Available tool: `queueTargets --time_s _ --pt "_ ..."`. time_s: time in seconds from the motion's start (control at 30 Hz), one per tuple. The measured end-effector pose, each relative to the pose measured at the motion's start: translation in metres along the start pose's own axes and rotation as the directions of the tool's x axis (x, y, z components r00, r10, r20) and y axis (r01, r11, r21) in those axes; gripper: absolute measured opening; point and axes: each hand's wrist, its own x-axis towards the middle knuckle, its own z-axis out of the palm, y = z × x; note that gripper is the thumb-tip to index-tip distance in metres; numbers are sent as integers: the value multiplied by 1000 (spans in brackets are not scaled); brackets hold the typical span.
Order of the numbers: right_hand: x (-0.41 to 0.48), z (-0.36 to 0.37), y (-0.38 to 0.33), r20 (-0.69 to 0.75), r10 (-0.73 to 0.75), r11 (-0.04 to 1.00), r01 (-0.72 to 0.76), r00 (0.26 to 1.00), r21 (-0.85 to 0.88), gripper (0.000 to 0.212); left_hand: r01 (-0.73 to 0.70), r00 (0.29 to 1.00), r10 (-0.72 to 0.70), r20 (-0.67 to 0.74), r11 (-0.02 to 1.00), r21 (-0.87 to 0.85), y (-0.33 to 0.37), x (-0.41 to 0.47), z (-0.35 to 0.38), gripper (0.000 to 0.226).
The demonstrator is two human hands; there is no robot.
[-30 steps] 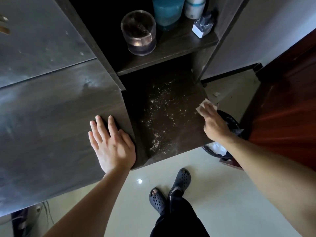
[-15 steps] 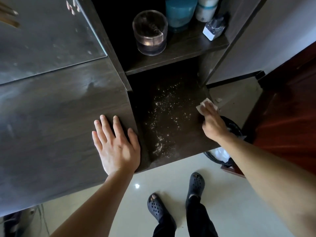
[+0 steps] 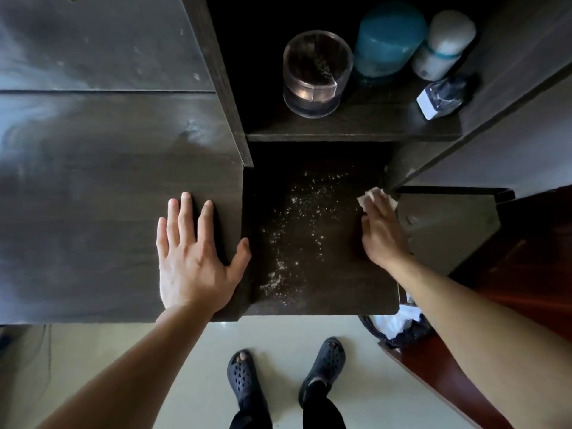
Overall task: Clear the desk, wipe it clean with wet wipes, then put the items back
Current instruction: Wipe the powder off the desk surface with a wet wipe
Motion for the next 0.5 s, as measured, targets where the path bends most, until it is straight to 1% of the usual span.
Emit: queueTargets --time_s 0.03,0.1,0.17,0.23,0.27,0.3,0.37,0.4,0.43,0.47,0.5 --pt "-4 4 -9 -5 -39 999 39 999 -3 47 3 1000 -3 -4 1000 2 0 0 0 82" --pt "-40 16 -23 44 -213 977 213 976 9 47 9 1000 -9 -5 1000 -9 1 -2 -2 82" --pt "-83 22 -28 138 -374 927 369 917 62 46 15 1000 -15 -8 1000 -14 1 -2 -4 82" --pt "-81 16 -19 204 -453 892 439 868 110 44 17 1000 -17 -2 1000 -13 2 -2 -5 83" --pt "-62 11 -14 207 -438 899 429 875 90 44 22 1000 -22 -6 1000 -17 1 -2 -4 83" --pt "-38 5 -13 208 -377 926 371 903 69 45 23 1000 -24 -12 1000 -20 1 -2 -4 83" --pt "20 -5 -16 158 -182 983 178 971 41 46 23 1000 -23 -18 1000 -20 2 -2 -4 81" --pt "45 -8 -19 141 -84 996 79 986 46 47 24 999 -25 -25 999 -22 2 -2 -3 81" --pt "59 -7 -24 127 -18 999 12 992 50 48 23 999 -24 -31 999 -24 2 -2 -3 80" --pt "60 -3 -32 116 1 999 -7 993 51 47 20 999 -21 -36 1000 -24 2 -2 -2 80" --pt "50 3 -40 113 -25 999 20 993 49 47 20 999 -21 -40 1000 -23 2 -2 -2 79"
